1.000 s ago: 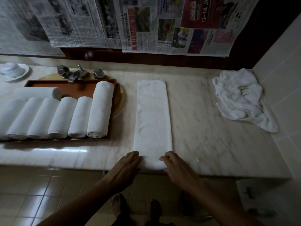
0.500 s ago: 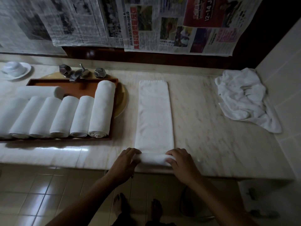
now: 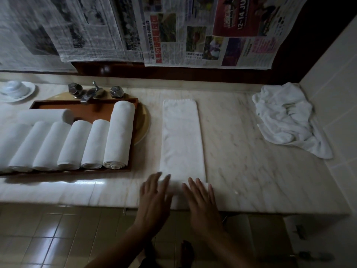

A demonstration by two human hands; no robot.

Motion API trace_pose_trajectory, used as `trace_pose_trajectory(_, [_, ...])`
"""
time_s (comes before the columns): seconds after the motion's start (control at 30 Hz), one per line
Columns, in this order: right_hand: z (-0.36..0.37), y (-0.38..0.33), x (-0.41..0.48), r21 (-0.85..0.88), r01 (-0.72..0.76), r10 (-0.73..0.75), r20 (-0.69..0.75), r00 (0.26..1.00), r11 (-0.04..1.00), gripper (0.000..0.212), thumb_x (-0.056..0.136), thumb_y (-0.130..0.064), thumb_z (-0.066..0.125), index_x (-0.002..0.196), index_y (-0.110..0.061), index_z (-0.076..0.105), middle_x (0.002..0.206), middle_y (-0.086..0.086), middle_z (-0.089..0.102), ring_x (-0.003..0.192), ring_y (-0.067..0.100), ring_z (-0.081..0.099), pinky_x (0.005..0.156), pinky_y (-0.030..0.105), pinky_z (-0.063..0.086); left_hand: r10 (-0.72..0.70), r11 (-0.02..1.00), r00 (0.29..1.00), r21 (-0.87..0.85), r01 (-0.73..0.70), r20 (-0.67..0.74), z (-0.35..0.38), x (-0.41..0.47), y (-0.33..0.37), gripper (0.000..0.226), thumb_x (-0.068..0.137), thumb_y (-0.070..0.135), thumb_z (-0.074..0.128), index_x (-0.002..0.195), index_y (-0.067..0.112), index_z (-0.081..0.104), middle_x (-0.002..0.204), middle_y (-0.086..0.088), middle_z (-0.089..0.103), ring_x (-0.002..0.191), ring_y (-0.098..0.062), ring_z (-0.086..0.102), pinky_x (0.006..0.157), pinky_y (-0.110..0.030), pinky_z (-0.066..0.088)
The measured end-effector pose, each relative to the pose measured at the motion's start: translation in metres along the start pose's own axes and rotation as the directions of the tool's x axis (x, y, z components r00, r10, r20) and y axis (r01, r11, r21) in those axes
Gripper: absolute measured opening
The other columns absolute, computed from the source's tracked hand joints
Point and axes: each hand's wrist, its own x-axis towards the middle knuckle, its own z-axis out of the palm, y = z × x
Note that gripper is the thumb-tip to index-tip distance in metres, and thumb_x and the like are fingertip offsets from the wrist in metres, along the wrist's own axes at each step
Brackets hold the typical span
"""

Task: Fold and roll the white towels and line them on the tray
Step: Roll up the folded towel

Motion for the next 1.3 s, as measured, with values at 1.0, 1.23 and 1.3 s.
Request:
trace_pose_trajectory(1.0, [-0.028, 0.056, 0.022, 0.352, -0.098, -0.015, 0.305, 0.952, 0.931, 0.053, 0.086, -0.034, 0.071, 0.139, -0.029, 0.061, 0.131, -0.010, 0.049, 0.118, 0.005, 0.049, 0.103, 0.018, 0.041, 0.316, 0.947, 0.879, -0.066, -0.314, 0.357, -0.010, 0.007, -0.051, 0.044, 0.096, 0.045, 0.039, 0.135, 0.025, 0.045, 0.136, 0.010, 0.050, 0.120, -0.010, 0.053, 0.099, -0.029, 0.044])
trace_pose_trajectory(1.23, [-0.040, 0.056, 0.022, 0.447, -0.320, 0.155, 0.367, 0.917, 0.835, 0.040, 0.086, -0.050, 0.075, 0.123, -0.042, 0.064, 0.120, -0.021, 0.061, 0.106, 0.001, 0.058, 0.094, 0.025, 0.052, 0.209, 0.946, 0.932, -0.302, -0.116, 0.296, -0.022, 0.007, -0.049, 0.035, 0.091, 0.036, 0.069, 0.123, 0.030, 0.054, 0.119, 0.019, 0.047, 0.095, -0.005, 0.053, 0.079, -0.028, 0.048])
trace_pose_trajectory(1.3, [-0.042, 0.056, 0.025, 0.459, -0.342, 0.182, 0.358, 0.916, 0.820, 0.031, 0.086, -0.052, 0.072, 0.114, -0.040, 0.064, 0.110, -0.017, 0.066, 0.096, 0.004, 0.062, 0.086, 0.029, 0.056, 0.173, 0.948, 0.936, -0.308, -0.075, 0.306, -0.022, 0.012, -0.052, 0.040, 0.090, 0.040, 0.070, 0.127, 0.029, 0.059, 0.117, 0.019, 0.049, 0.101, -0.006, 0.052, 0.085, -0.027, 0.048])
